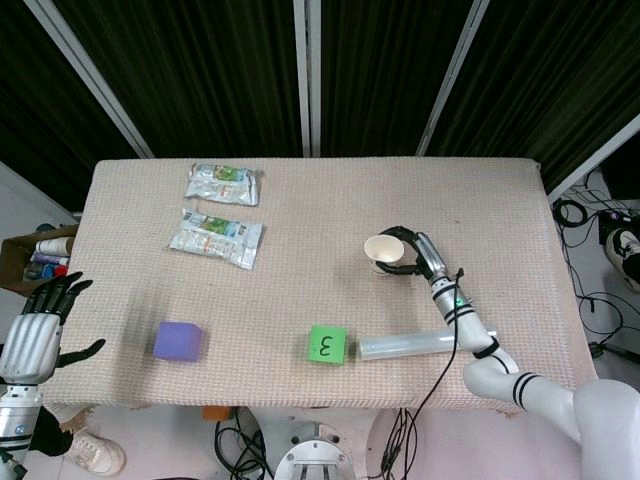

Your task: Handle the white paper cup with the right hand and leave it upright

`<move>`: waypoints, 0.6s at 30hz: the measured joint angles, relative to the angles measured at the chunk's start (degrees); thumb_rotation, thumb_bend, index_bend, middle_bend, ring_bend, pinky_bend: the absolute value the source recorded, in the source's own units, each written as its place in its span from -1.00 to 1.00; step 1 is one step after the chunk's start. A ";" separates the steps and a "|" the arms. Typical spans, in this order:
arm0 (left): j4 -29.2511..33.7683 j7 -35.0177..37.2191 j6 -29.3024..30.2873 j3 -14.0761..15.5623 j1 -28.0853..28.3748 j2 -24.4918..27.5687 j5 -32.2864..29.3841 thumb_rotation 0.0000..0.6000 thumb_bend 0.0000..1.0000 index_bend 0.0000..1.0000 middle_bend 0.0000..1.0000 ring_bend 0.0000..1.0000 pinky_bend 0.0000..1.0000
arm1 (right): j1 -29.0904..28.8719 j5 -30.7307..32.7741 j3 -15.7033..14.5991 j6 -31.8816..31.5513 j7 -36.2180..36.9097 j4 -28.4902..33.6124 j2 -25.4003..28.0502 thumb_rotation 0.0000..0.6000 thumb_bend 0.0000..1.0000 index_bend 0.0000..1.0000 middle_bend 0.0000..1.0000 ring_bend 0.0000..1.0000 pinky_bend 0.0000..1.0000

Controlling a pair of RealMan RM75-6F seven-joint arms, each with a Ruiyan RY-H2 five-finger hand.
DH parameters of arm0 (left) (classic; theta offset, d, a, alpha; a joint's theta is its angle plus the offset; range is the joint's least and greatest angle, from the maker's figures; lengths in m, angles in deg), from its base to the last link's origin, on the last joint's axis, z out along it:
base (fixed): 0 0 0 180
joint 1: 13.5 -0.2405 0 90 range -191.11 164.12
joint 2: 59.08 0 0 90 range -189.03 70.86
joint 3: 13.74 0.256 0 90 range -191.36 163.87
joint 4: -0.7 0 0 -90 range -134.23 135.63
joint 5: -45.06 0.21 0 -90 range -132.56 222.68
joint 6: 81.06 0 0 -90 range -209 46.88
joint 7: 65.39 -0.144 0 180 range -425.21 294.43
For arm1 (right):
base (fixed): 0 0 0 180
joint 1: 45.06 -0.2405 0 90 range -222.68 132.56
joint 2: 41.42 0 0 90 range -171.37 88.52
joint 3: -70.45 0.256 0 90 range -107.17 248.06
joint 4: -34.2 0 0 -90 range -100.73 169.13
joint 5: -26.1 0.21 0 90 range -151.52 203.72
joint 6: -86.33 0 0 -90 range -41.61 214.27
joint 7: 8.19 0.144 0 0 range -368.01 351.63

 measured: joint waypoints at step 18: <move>-1.50 0.88 -0.15 0.03 0.06 -0.60 0.14 1.00 -1.00 -0.64 -0.76 -0.83 -0.73 | 2.32 -11.02 -4.56 -9.60 -5.46 -1.40 2.18 1.00 -0.82 -1.00 -0.93 -1.00 -1.00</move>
